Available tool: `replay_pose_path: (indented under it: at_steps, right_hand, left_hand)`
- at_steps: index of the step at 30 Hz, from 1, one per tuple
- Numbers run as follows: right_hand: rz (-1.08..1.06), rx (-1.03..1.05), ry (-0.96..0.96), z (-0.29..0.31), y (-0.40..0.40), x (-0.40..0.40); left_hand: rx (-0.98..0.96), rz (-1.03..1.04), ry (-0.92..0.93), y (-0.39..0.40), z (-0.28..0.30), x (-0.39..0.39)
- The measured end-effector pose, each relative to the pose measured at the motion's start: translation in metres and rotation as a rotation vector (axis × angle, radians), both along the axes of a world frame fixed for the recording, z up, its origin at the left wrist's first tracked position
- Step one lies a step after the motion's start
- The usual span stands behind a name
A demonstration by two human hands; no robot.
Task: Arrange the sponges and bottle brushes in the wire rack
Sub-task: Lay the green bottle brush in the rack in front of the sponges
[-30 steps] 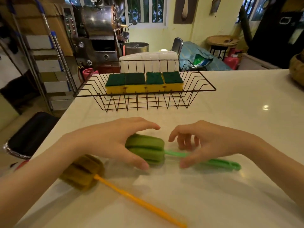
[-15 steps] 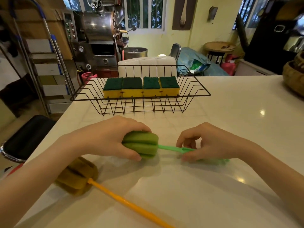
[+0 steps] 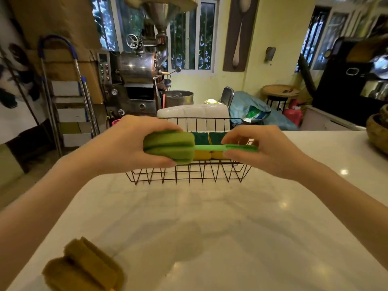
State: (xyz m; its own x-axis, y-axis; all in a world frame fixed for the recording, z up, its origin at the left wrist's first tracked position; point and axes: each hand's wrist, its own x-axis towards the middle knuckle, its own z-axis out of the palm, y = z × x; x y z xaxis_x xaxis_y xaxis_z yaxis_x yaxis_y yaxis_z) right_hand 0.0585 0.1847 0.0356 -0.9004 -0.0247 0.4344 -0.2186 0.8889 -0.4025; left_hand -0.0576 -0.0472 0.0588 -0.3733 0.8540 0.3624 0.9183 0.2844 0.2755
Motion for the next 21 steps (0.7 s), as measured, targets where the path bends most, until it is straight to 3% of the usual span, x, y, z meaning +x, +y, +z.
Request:
replay_pose_path:
  at_steps: [6,15,21]
  right_hand:
    - [-0.035,0.037,-0.003,0.007,0.013,-0.056]
    - [0.057,0.258,-0.367,-0.016,0.016,-0.122]
    - [0.094,0.312,-0.488,-0.033,0.004,-0.146]
  left_hand:
    - [0.008,0.117,0.061,0.018,-0.003,-0.054]
    - [-0.402,0.223,0.069,0.031,-0.033,-0.111]
    - [-0.590,0.272,0.021,0.036,-0.047,-0.127]
